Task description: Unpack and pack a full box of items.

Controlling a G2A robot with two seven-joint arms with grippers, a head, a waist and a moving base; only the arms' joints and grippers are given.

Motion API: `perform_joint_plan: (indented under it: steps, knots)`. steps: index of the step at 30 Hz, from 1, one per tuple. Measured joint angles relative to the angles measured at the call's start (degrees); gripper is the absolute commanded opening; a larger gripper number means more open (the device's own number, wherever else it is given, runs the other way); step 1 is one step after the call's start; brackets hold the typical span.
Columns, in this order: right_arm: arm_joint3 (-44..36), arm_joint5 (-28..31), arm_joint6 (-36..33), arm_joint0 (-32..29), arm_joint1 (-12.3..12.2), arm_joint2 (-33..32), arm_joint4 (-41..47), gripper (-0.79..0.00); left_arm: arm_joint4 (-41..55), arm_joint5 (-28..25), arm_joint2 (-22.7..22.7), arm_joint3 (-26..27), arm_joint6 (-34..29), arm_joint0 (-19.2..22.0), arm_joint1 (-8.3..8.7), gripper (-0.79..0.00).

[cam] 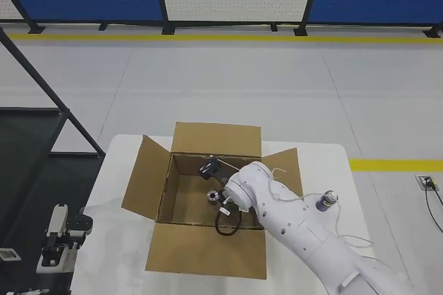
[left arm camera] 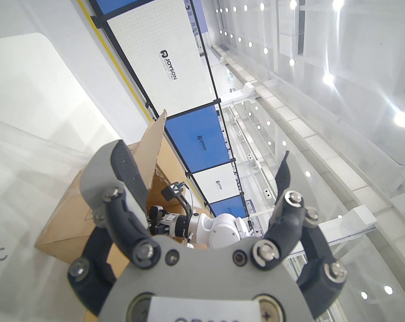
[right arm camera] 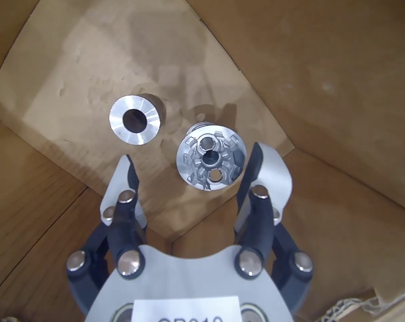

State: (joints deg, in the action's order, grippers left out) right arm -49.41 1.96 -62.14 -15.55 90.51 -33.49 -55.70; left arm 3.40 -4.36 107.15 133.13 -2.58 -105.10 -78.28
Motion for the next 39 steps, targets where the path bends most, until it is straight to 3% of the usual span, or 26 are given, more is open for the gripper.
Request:
perform_joint_plan:
  steps: [6,9,27,28,30,31,33,34,39]
  knots:
    - [3.5,-1.5,0.4,1.2,1.7,1.2,-1.3,-0.354,0.0,0.0,0.0,0.0,0.0,0.0,0.0,0.0]
    - [4.8,-1.8,0.5,1.5,2.4,1.4,-1.4,-0.271,0.0,0.0,0.0,0.0,0.0,0.0,0.0,0.0]
    - [9.4,-0.5,1.2,2.1,4.6,0.2,-1.8,-0.283,0.0,0.0,0.0,0.0,0.0,0.0,0.0,0.0]
    - [9.7,-0.3,1.2,2.1,4.7,0.1,-1.7,-0.296,0.0,0.0,0.0,0.0,0.0,0.0,0.0,0.0]
    - [10.4,0.2,1.1,2.2,4.9,0.0,-1.6,-0.403,0.0,0.0,0.0,0.0,0.0,0.0,0.0,0.0]
    - [10.7,0.4,1.1,2.3,5.0,0.0,-1.6,-0.477,0.0,0.0,0.0,0.0,0.0,0.0,0.0,0.0]
    - [11.3,0.8,1.2,2.5,5.2,-0.2,-1.6,-0.714,0.0,0.0,0.0,0.0,0.0,0.0,0.0,0.0]
    - [11.5,0.8,1.3,2.5,5.3,-0.3,-1.6,-0.785,0.0,0.0,0.0,0.0,0.0,0.0,0.0,0.0]
    - [11.4,1.7,2.6,2.9,5.3,-1.7,-1.3,-0.785,0.0,0.0,0.0,0.0,0.0,0.0,0.0,0.0]
